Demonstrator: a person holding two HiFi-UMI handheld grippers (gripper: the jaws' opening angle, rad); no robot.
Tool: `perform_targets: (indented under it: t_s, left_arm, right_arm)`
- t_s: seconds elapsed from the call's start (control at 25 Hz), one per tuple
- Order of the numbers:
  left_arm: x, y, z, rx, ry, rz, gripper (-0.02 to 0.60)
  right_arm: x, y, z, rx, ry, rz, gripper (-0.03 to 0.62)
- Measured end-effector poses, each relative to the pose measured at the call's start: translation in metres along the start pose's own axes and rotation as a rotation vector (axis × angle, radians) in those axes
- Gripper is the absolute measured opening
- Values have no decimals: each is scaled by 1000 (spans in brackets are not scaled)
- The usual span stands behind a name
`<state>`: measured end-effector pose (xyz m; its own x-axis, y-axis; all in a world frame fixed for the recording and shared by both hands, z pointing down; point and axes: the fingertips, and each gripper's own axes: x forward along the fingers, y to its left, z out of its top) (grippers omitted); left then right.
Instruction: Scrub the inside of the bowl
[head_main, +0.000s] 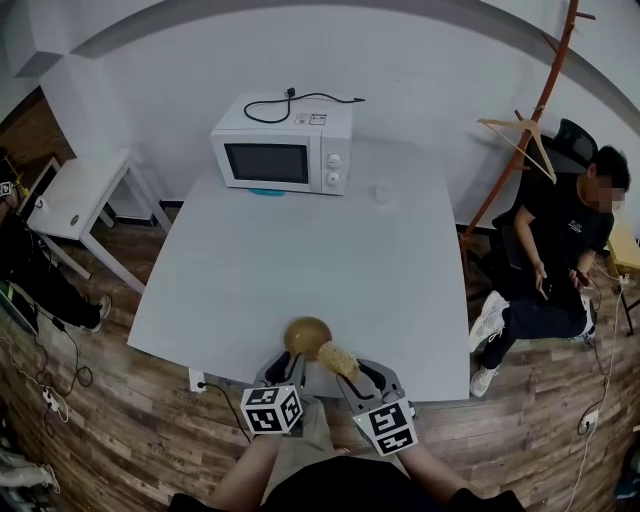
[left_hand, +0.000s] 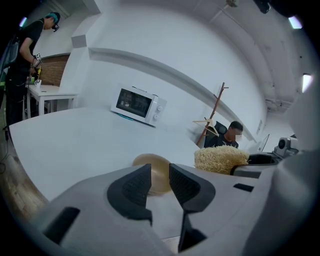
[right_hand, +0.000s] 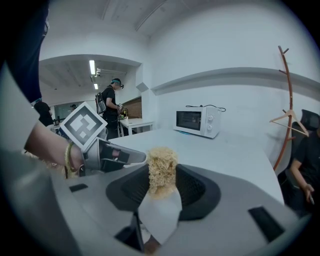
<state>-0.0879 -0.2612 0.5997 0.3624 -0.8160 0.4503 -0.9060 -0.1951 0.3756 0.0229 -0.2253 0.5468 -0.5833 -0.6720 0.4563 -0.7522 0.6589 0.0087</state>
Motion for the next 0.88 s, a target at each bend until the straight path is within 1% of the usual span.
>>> perform_targets:
  t_s: [0.16, 0.32, 0.68, 0.88]
  left_arm:
    - [-15, -12, -3, 17, -19, 4, 79]
    - [-30, -22, -9, 43, -23, 0, 56]
    - [-57, -39, -15, 54, -43, -6, 25]
    - [-65, -49, -20, 62, -51, -9, 18]
  right_arm:
    - [-15, 3, -6, 10, -8, -3, 163]
    - [-25, 6, -10, 35, -20, -8, 163]
    - [-44, 15, -7, 61, -80, -6, 163]
    - [-53, 22, -9, 42, -92, 9, 163]
